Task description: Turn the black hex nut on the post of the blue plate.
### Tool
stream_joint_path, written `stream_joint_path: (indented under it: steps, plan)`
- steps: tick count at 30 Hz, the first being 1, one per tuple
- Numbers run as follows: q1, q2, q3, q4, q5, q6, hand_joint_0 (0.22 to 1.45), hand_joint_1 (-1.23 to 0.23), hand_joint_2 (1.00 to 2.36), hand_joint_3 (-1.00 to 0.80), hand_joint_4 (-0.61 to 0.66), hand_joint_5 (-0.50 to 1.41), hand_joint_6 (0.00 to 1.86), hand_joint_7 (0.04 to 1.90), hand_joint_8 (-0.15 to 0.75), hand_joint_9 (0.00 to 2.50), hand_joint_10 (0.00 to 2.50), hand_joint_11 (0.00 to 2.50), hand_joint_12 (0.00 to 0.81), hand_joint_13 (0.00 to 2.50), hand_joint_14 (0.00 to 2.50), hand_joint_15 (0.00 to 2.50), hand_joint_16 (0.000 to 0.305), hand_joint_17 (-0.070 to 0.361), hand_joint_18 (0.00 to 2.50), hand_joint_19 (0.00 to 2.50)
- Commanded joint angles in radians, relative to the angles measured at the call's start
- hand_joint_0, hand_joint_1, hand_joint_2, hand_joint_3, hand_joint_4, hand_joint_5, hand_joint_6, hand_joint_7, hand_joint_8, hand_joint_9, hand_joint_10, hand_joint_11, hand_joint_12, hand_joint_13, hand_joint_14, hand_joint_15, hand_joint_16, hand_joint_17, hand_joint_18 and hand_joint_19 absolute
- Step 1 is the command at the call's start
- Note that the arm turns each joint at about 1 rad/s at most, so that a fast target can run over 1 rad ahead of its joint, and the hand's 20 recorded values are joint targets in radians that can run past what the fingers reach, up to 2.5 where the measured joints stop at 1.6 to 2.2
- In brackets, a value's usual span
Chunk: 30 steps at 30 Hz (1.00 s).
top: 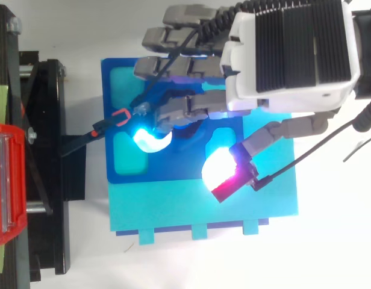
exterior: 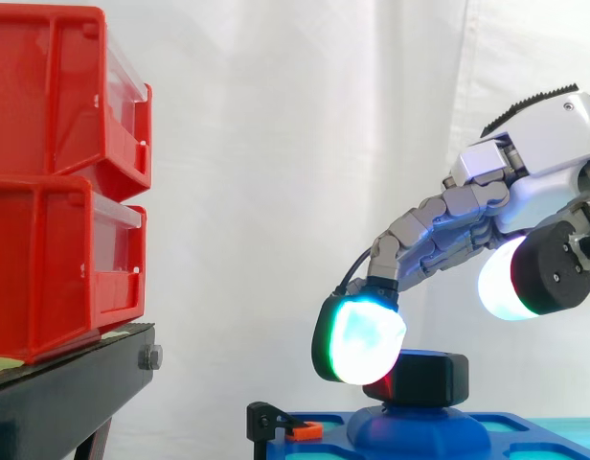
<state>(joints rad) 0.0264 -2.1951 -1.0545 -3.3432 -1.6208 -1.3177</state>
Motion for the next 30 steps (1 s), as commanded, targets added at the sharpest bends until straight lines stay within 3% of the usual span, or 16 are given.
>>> stream_joint_path:
  steps: [1, 18, 24, 30]
  plan:
    - [-0.011, 0.000, 0.001, 0.001, -0.010, -0.009, 0.48, -0.36, 1.00, -0.50, 0.14, -0.22, 0.50, 0.70, 0.194, 0.16, 0.00, 0.00, 0.339, 0.18, 0.00, 0.00, 0.059, 0.133, 0.00, 0.06]
    - [-0.045, -0.002, -0.001, 0.001, -0.042, -0.044, 0.48, -0.37, 1.00, -0.50, 0.14, -0.22, 0.50, 0.69, 0.194, 0.16, 0.00, 0.00, 0.337, 0.18, 0.00, 0.00, 0.059, 0.133, 0.00, 0.07]
    - [-0.060, 0.000, -0.030, 0.015, -0.045, -0.051, 0.48, -0.37, 1.00, -0.50, 0.14, -0.22, 0.50, 0.69, 0.194, 0.16, 0.00, 0.00, 0.337, 0.18, 0.00, 0.00, 0.059, 0.133, 0.00, 0.07]
    - [-0.083, 0.000, -0.033, 0.022, -0.080, -0.060, 0.48, -0.37, 1.00, -0.50, 0.14, -0.22, 0.50, 0.69, 0.194, 0.16, 0.00, 0.00, 0.336, 0.19, 0.00, 0.00, 0.059, 0.133, 0.00, 0.07]
